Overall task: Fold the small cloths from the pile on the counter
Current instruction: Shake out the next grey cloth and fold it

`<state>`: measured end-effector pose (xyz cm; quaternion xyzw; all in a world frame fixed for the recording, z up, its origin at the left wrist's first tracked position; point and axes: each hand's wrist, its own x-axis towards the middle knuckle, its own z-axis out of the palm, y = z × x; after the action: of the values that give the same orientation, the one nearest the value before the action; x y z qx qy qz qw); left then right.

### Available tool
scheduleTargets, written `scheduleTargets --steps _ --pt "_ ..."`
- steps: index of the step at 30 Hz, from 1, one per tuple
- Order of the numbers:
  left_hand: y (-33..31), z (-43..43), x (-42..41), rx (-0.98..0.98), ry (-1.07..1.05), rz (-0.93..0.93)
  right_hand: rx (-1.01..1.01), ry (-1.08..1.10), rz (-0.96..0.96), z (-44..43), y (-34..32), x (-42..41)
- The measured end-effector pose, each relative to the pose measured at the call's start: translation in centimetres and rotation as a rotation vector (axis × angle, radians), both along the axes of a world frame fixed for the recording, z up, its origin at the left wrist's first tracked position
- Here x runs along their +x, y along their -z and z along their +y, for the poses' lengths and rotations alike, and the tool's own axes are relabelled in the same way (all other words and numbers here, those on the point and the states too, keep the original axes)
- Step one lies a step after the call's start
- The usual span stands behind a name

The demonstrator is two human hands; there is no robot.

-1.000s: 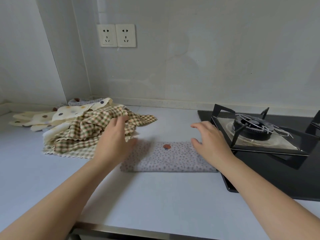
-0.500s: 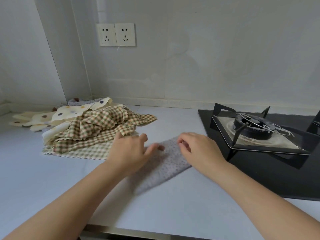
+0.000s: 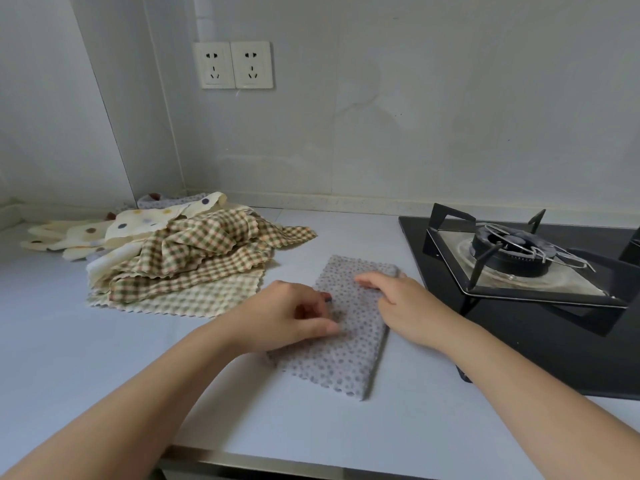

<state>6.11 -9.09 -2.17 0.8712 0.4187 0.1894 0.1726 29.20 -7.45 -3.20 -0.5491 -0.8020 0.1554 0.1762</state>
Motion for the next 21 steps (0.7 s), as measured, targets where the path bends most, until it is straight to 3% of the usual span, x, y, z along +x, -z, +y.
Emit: scheduleTargets --steps 5,8,14,17,21 --pt "-0.5 0.8 -1.9 0.241 -0.252 0.367 0.198 0.149 0.019 -0.3 -1.6 0.7" --pt "-0.7 1.3 -2.5 0.358 -0.386 0.406 0.242 0.189 0.018 -0.4 -1.7 1.2" --pt "-2.7 1.1 -4.1 0.044 -0.406 0.514 0.194 0.138 -0.165 1.3 -0.6 2.1" --pt "-2.5 1.3 -4.2 0.020 -0.395 0.466 0.155 0.134 -0.243 2.0 -0.1 2.3" --pt "-2.3 1.5 -4.5 0.047 -0.369 0.349 0.173 0.131 -0.212 2.2 -0.1 2.3"
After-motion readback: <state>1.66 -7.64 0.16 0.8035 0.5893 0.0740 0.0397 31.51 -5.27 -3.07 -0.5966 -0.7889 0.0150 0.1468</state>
